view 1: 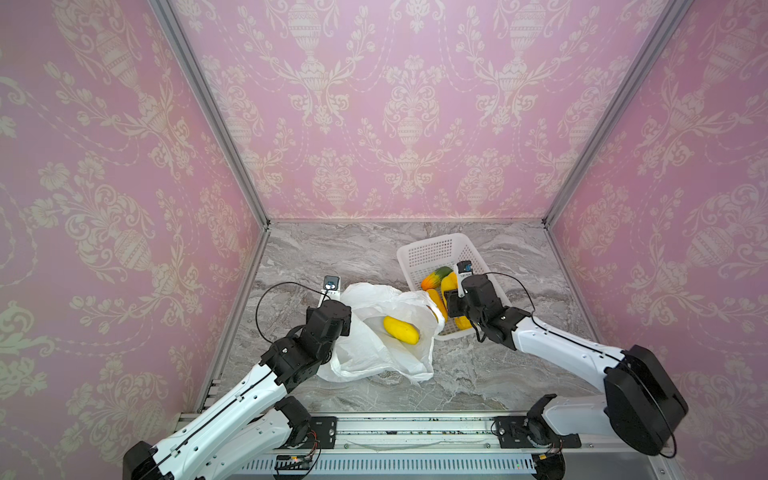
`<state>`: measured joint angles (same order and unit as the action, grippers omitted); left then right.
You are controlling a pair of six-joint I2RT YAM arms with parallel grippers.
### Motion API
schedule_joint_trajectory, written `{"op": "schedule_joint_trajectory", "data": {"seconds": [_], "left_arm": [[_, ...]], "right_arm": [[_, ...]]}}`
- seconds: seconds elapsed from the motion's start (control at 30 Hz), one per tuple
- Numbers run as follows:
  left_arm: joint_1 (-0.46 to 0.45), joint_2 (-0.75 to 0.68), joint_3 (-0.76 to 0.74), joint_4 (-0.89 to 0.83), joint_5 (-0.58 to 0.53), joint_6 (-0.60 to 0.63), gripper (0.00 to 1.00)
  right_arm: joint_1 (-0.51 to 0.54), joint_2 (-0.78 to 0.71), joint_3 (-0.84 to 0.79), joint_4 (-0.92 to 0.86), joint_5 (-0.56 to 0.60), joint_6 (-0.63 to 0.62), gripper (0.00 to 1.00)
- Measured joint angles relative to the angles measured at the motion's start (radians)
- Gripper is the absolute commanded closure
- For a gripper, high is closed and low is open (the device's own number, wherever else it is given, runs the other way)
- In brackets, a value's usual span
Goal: Untie the knot of the plastic bag and take out the fruit
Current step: 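Lift the yellow fruit out and place it in the basket with the right gripper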
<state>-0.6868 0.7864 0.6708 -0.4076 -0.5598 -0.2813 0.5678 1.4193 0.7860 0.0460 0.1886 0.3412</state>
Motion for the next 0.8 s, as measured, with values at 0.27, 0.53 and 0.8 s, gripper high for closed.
{"op": "schedule_joint_trajectory", "data": {"seconds": [0.27, 0.53, 0.8], "left_arm": [[0.007, -0.015, -0.006, 0.000, -0.003, 0.000, 1.00], [0.018, 0.028, -0.006, 0.004, -0.003, 0.000, 1.00], [0.025, 0.047, -0.006, 0.015, -0.003, 0.003, 1.00]], "right_arm": [[-0.079, 0.344, 0.343, -0.031, -0.074, 0.004, 0.73], [-0.107, 0.598, 0.640, -0.041, -0.195, 0.072, 0.66], [-0.093, 0.684, 0.680, -0.050, -0.253, 0.111, 0.27]]}}
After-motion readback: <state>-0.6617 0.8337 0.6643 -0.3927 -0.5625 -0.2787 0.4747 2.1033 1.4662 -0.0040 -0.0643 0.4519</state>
